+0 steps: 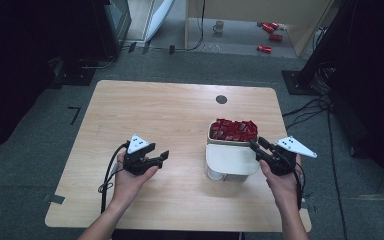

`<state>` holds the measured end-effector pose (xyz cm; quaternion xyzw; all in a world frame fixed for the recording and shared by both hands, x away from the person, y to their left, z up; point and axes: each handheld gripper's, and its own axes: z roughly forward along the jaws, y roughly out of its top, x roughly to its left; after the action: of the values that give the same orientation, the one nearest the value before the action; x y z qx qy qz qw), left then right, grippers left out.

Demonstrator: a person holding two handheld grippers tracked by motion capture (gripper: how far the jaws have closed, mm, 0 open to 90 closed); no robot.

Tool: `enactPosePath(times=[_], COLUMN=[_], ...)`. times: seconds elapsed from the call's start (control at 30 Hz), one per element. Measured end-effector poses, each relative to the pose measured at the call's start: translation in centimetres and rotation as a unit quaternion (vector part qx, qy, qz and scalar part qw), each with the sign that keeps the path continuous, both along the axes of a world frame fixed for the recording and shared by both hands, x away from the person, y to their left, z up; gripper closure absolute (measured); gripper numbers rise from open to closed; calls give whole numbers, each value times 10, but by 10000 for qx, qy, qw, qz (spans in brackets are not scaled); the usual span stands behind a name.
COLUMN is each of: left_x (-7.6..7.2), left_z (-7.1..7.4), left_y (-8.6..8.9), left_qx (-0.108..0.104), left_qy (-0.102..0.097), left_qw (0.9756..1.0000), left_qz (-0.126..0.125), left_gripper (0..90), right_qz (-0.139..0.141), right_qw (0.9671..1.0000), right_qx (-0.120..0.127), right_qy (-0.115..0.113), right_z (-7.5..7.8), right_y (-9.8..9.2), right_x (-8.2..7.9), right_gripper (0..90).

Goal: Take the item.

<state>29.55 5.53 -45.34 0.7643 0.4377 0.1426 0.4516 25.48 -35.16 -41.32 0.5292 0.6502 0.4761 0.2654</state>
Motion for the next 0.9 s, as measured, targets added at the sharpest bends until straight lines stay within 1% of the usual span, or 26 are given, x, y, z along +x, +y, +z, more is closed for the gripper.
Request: enactPosePath(times=[0.03, 0.1, 0.13, 0.17, 0.2, 0.23, 0.3, 0.33, 0.37, 0.4, 0.43, 0.47, 0.5, 0.57, 0.6, 0.67, 0.8, 0.9], left_x=[0, -1, -2, -3, -3, -4, -5, -6, -6, -7, -8, -8, -9, -12, -13, -16, -19, -20], left_z=[-2, -5, -9, -11, -11, -13, -17, -19, -21, -23, -25, -27, -29, -32, -34, -39, -47, -49], left_y=[1, 4, 7, 9, 9, 11, 13, 15, 16, 18, 20, 21, 23, 28, 30, 36, 49, 61], left_qx=[12, 100, 170, 247, 247, 338, 442, 503, 539, 568, 598, 620, 662, 673, 664, 711, 824, 909], left_qy=[-5, 35, 69, 79, 79, 115, 167, 181, 195, 221, 240, 251, 268, 300, 308, 342, 409, 443], left_qw=[10000, 9999, 9997, 9995, 9995, 9991, 9983, 9978, 9976, 9973, 9970, 9968, 9965, 9962, 9961, 9955, 9938, 9922], left_qz=[24, 45, 131, 191, 191, 247, 340, 393, 398, 412, 421, 428, 435, 459, 490, 519, 621, 724], left_gripper=[366, 352, 310, 289, 268, 241, 200, 196, 193, 193, 191, 191, 189, 188, 186, 185, 180, 180], right_qz=[-23, -52, -90, -85, -85, -76, -152, -200, -200, -210, -266, -266, -329, -359, -449, -453, -472, -462], right_qw=[10000, 10000, 10000, 10000, 10000, 10000, 9999, 9998, 9998, 9997, 9996, 9996, 9994, 9993, 9989, 9988, 9988, 9989], right_qx=[-15, -6, -11, -6, -6, 13, -17, -11, -11, 18, -11, -11, -62, -85, -128, -118, -118, -84], right_qy=[-1, 0, 15, 21, 21, 54, 69, 77, 77, 93, 101, 101, 116, 117, 109, 115, 61, -8], right_z=[0, 0, 0, -1, -1, -2, -2, -2, -2, -2, -1, -1, 0, 0, 1, 2, 4, 9], right_y=[1, 2, 4, 4, 4, 5, 6, 6, 6, 6, 7, 7, 9, 9, 9, 8, 7, 5], right_x=[1, 2, 3, 4, 4, 5, 5, 6, 6, 5, 5, 5, 4, 4, 3, 3, 2, 0], right_gripper=[627, 628, 663, 678, 678, 725, 781, 804, 804, 823, 866, 866, 896, 900, 900, 900, 900, 900])
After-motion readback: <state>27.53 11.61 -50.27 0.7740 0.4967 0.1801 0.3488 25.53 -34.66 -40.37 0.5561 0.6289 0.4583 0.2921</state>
